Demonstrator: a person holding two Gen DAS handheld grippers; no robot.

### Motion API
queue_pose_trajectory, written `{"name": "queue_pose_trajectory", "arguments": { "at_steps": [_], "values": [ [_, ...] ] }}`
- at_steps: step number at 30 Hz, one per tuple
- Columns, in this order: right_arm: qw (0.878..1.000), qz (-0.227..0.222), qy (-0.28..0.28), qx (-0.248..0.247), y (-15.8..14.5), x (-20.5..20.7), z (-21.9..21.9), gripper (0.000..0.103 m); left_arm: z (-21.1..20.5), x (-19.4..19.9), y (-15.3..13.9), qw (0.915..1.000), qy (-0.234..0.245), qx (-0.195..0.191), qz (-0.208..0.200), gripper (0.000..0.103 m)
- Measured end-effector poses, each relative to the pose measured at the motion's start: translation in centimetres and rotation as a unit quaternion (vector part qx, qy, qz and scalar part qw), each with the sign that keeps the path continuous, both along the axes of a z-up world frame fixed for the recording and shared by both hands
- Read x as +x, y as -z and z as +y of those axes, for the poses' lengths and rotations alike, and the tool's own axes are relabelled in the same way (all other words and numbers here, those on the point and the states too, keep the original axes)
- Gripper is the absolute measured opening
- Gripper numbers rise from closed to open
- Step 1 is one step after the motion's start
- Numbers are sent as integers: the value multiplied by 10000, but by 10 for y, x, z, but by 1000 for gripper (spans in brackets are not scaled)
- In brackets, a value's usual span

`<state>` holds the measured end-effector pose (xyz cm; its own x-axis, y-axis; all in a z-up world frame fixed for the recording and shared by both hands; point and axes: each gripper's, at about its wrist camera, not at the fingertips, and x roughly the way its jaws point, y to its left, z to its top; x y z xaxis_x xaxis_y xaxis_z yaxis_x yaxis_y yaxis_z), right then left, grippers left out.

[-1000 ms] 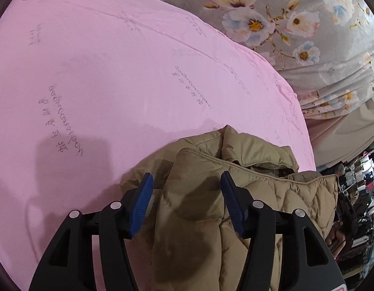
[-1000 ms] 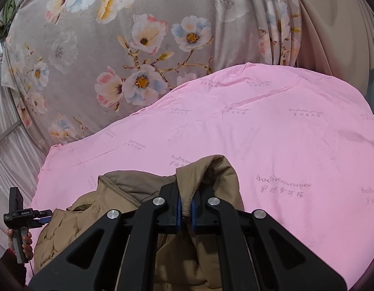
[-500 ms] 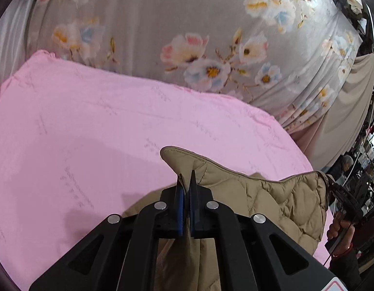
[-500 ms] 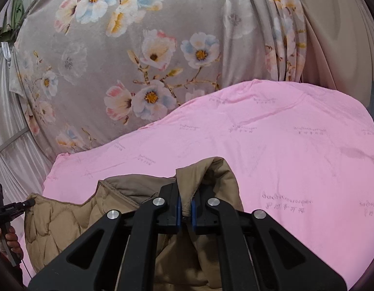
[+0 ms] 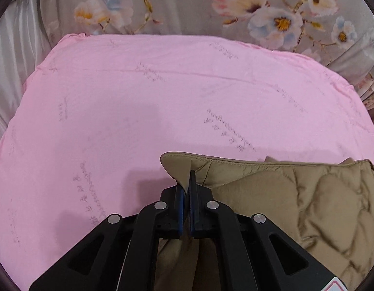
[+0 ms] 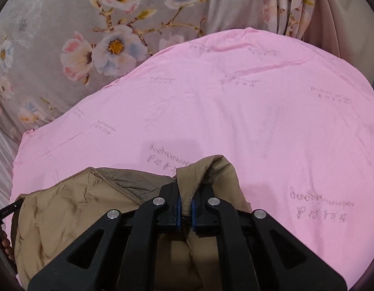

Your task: Fold large clothes

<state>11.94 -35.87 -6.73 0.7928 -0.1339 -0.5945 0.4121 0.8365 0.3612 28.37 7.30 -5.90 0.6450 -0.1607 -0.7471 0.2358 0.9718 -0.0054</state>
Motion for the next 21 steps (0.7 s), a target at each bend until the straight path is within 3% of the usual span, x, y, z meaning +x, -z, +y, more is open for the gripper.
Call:
{"name": "queue_pose_trajectory", "arguments": {
  "at_steps": [2,7,11,13,15,16,17,21],
  "values": [
    [9998,156,-50,-101,7,6,4,5,-2,4,19,9999,-28,68,92,3],
    [9974,472,-97,-541,21,19,20,5,-6,7,35,9998,-144,150,22,10],
    [9976,531,-127,-426,25,23,16,5,-7,9,39,9992,-336,234,-20,27],
    [9987,390,-120,-292,19,16,10,7,1,7,31,9987,-479,164,-21,28],
    [9996,109,59,-236,4,-3,4,21,10,-1,19,9981,-589,128,-87,28],
    [9995,-63,179,-264,-6,-14,2,43,16,-8,8,9978,-628,77,-184,28],
    [9985,-273,340,-328,-18,-27,0,58,20,-15,-3,9975,-651,26,-290,28],
    [9917,-1000,382,-707,-70,-72,12,57,36,-46,-59,9931,-796,-295,-812,28]
  ]
}}
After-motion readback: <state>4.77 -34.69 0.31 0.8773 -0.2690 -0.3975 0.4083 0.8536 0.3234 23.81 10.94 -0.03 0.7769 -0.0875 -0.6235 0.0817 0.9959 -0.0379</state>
